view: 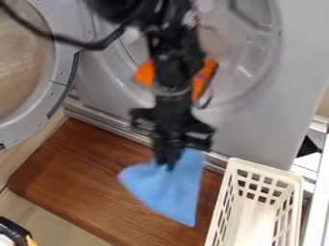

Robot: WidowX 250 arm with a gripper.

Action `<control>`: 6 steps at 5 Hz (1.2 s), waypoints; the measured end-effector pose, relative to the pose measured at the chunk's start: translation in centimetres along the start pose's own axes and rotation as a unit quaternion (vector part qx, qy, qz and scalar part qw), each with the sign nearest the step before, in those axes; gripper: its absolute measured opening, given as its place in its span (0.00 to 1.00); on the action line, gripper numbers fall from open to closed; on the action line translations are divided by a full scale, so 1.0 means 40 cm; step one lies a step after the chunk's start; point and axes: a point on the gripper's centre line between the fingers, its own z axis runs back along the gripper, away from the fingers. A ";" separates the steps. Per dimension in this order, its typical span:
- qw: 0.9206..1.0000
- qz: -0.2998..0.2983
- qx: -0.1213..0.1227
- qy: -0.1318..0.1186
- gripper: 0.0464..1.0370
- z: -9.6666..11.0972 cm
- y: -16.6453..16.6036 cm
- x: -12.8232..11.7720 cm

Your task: Move the blue cloth to the left side of the table

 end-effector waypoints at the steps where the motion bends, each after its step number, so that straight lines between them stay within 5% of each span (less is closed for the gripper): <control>1: 1.000 -0.004 0.020 0.004 0.01 -0.053 0.090 0.004; 4: 0.999 -0.002 0.040 0.007 0.03 -0.193 0.267 0.095; 5: 0.999 0.005 0.035 0.019 0.18 -0.230 0.292 0.093; 6: 0.999 0.013 0.036 0.029 0.45 -0.237 0.292 0.073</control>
